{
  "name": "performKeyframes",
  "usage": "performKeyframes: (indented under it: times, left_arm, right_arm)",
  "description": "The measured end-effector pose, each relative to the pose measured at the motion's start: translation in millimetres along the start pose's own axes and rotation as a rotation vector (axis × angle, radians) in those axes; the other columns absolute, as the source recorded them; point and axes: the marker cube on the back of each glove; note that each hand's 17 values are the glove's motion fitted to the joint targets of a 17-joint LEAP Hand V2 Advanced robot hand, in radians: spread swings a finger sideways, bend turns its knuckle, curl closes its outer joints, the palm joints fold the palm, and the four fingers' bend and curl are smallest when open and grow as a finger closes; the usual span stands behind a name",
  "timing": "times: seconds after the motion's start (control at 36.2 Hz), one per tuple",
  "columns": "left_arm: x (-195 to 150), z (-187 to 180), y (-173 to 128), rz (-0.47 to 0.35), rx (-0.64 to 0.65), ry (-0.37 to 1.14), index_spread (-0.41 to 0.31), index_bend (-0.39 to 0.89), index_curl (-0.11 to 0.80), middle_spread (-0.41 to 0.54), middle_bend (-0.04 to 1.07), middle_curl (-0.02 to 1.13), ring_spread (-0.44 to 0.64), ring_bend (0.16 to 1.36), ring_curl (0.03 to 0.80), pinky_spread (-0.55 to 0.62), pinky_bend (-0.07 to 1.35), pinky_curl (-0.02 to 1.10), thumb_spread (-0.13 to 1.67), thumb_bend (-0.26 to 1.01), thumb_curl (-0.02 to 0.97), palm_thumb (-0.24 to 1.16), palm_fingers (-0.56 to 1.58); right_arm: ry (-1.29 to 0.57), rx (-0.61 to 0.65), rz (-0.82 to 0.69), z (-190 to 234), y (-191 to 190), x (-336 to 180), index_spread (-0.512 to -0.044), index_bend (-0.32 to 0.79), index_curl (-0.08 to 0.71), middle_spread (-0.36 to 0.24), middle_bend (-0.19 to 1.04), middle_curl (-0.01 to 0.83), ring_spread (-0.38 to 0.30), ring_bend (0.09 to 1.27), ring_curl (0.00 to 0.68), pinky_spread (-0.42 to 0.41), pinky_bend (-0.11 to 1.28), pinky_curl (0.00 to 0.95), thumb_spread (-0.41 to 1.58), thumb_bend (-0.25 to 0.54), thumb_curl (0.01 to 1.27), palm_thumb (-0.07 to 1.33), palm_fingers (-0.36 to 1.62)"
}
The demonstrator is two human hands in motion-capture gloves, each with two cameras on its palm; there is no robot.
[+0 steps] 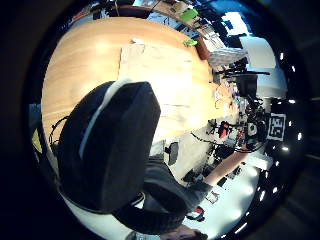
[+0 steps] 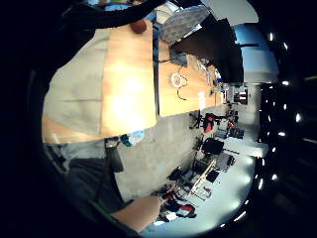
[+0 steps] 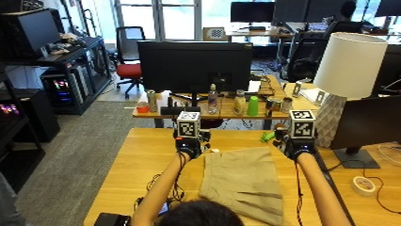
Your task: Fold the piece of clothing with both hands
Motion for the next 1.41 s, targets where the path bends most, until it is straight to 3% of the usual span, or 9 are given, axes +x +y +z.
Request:
performKeyframes:
  times: [0.11,0.22,0.55,0.69,0.88,0.91,1.08,1.41]
  left_arm:
    - [0.7,-1.6,-1.2,-0.007,0.014,-0.010,-0.025,0.05,0.011,0.118,0.14,0.05,0.13,0.61,0.169,0.17,0.47,0.15,0.63,0.05,0.022,0.10,0.22]
    - [2.5,-0.2,-3.9,0.003,0.002,-0.012,-0.031,0.08,0.032,0.145,0.16,0.08,0.16,0.67,0.215,0.20,0.51,0.20,0.83,0.05,0.040,0.10,0.18]
    - [0.8,8.9,-7.2,-0.007,-0.009,-0.014,-0.037,0.11,0.087,0.178,0.19,0.16,0.20,0.74,0.260,0.24,0.57,0.26,1.11,0.01,0.091,0.10,0.11]
    - [4.2,11.5,-8.9,-0.007,0.008,-0.030,-0.032,0.11,0.105,0.189,0.18,0.18,0.21,0.75,0.269,0.25,0.58,0.28,1.15,0.00,0.109,0.11,0.08]
    - [4.2,9.3,-8.7,0.011,0.025,0.033,-0.031,0.07,0.112,0.212,0.18,0.20,0.24,0.77,0.281,0.28,0.63,0.31,1.18,-0.02,0.131,0.09,0.01]
    - [3.6,7.6,-8.5,0.007,0.030,0.034,-0.031,0.07,0.111,0.220,0.18,0.20,0.24,0.78,0.284,0.28,0.64,0.31,1.18,-0.02,0.134,0.08,0.00]
    - [2.6,1.2,-10.2,0.032,0.041,0.011,-0.031,0.06,0.099,0.244,0.18,0.21,0.27,0.80,0.287,0.31,0.67,0.32,1.14,-0.03,0.144,0.04,-0.06]
    - [19.3,36.0,-4.6,0.201,0.046,-0.111,-0.053,0.06,0.081,0.273,0.16,0.22,0.33,0.79,0.281,0.37,0.70,0.33,0.97,-0.06,0.165,-0.06,-0.14]
  right_arm:
    - [-0.019,0.011,-0.013,-4.7,2.0,-2.8,-0.216,0.18,0.128,-0.029,0.30,0.132,0.018,0.36,0.148,0.125,0.34,0.133,0.58,0.011,0.03,0.05,0.64]
    - [-0.057,0.020,-0.038,-7.6,-0.2,-7.3,-0.260,0.17,0.176,-0.036,0.30,0.176,0.023,0.36,0.194,0.153,0.33,0.178,0.75,-0.001,0.05,0.06,0.62]
    - [-0.120,0.067,-0.117,-0.2,-1.8,-18.2,-0.309,0.14,0.228,-0.042,0.28,0.257,0.028,0.36,0.246,0.178,0.32,0.240,0.99,-0.017,0.10,0.05,0.60]
    - [-0.147,0.130,-0.135,-1.1,3.6,-13.1,-0.316,0.12,0.228,-0.043,0.27,0.278,0.022,0.38,0.266,0.172,0.34,0.262,1.05,0.000,0.12,0.09,0.60]
    - [-0.139,-0.001,-0.107,2.5,4.8,-0.7,-0.323,0.08,0.211,-0.051,0.25,0.305,0.018,0.42,0.295,0.160,0.38,0.298,1.10,-0.003,0.15,0.14,0.56]
    - [-0.140,-0.010,-0.106,2.8,3.9,0.8,-0.330,0.03,0.193,-0.047,0.23,0.302,0.023,0.42,0.298,0.167,0.42,0.311,1.11,-0.003,0.15,0.15,0.48]
    - [-0.155,-0.014,-0.089,2.4,-0.5,6.7,-0.343,0.04,0.165,-0.040,0.23,0.321,0.040,0.43,0.315,0.177,0.48,0.339,1.13,-0.013,0.16,0.16,0.37]
    - [-0.169,-0.125,-0.153,42.1,4.5,6.2,-0.371,0.05,0.131,-0.048,0.19,0.331,0.076,0.46,0.326,0.209,0.57,0.370,1.15,-0.014,0.19,0.20,0.17]
